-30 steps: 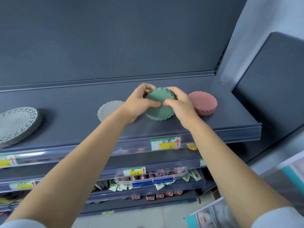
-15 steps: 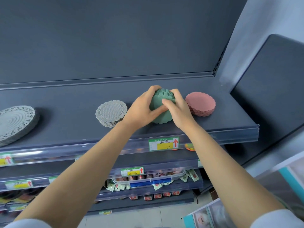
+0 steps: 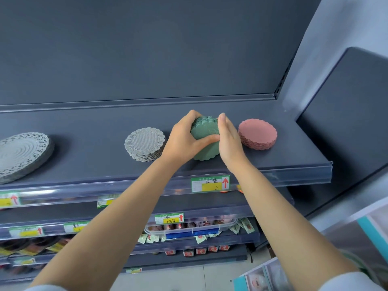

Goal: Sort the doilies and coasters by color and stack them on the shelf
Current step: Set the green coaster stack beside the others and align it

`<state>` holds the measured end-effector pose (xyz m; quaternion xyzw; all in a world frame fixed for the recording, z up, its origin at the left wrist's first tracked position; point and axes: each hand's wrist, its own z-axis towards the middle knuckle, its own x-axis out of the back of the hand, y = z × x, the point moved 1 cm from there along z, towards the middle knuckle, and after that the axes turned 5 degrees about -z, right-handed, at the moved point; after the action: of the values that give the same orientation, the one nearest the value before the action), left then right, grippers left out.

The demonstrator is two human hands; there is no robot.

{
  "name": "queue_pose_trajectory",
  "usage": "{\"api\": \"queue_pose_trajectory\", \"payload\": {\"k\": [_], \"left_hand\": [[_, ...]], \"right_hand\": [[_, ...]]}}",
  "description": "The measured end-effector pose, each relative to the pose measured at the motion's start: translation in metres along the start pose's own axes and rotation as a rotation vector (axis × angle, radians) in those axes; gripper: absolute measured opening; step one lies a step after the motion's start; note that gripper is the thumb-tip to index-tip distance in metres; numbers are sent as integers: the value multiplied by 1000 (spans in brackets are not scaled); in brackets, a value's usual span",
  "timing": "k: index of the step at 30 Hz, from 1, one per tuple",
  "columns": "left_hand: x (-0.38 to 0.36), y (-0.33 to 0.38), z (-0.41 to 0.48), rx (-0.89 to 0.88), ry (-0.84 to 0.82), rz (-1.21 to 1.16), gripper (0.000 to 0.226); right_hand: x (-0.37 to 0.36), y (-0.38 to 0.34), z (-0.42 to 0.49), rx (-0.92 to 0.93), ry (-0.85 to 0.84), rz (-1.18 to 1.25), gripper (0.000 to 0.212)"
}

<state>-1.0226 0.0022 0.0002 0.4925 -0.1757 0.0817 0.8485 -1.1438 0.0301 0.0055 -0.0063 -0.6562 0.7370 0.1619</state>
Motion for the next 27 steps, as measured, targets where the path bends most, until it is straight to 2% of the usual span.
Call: {"api": "queue_pose_trajectory", "payload": {"k": [3,7,10,13,14,17,21,25,27], "left_hand": [[4,-3,8,111,44,-61,44],[6,-13,18,308,-142,65,36],[4,-19,23,346,-243,186,41],[0,-25,25,232,-301,524,53],[-1,-23,25,201,-323,560,54],[3,-15,26,169,-462,466,65],[13,-6,23,280,-634,458,108],[13,-5,21,300,-658,506,122],[11,-7,22,280,-628,517,115]], "right_hand": [[0,0,8,98,-25,-140,32],[-2,13,17,61,-119,-406,34],[-2,20,22,57,-129,-567,35],[-2,16,22,10,-190,-612,37],[-1,16,23,7,-198,-627,35],[0,19,25,-18,-183,-642,24],[2,21,27,-31,-189,-589,25],[2,22,26,-23,-186,-563,28],[2,23,26,-26,-188,-560,27]]}}
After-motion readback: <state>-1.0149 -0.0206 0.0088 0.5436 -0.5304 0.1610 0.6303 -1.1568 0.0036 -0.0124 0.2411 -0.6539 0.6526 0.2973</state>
